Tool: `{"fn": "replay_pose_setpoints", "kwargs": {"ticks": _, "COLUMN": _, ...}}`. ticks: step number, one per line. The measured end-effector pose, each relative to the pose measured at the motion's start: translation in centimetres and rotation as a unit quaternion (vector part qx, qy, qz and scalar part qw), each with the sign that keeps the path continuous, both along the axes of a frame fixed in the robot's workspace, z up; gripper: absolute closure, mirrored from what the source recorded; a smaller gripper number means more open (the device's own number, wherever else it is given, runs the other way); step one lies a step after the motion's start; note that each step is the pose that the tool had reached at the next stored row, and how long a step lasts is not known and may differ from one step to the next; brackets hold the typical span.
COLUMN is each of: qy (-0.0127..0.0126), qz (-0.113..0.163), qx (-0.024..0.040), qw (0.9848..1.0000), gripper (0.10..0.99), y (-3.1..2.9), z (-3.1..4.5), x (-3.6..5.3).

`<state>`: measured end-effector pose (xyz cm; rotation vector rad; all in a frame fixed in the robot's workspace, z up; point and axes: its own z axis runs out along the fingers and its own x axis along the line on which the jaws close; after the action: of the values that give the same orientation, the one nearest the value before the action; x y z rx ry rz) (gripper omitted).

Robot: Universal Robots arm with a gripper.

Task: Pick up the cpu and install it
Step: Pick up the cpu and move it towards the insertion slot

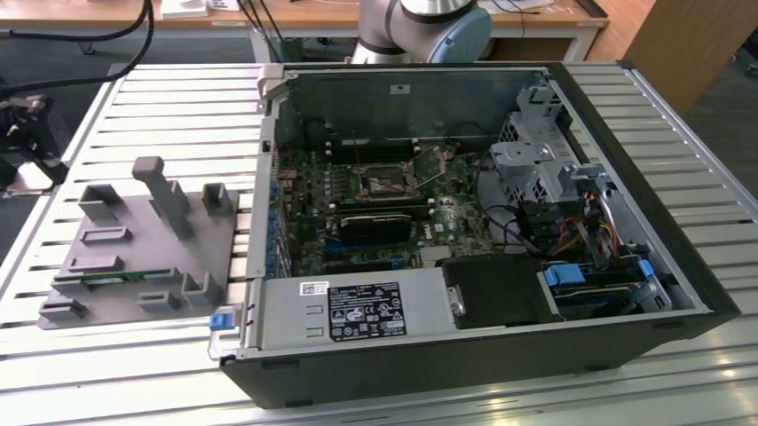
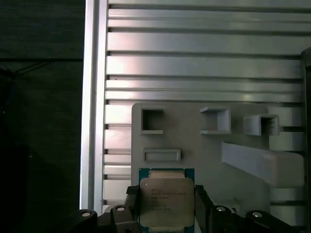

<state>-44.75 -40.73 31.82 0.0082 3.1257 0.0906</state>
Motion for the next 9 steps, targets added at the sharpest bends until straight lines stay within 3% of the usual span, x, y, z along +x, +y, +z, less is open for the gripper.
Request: {"fn": "replay_pose_setpoints", "kwargs": {"ticks": 9, "qy": -0.0001, "qz": 0.000, "qx": 0.0001, "qw": 1.0000, "gripper": 0.545, "y": 0.29, "z": 4.12, "x": 0.00}}
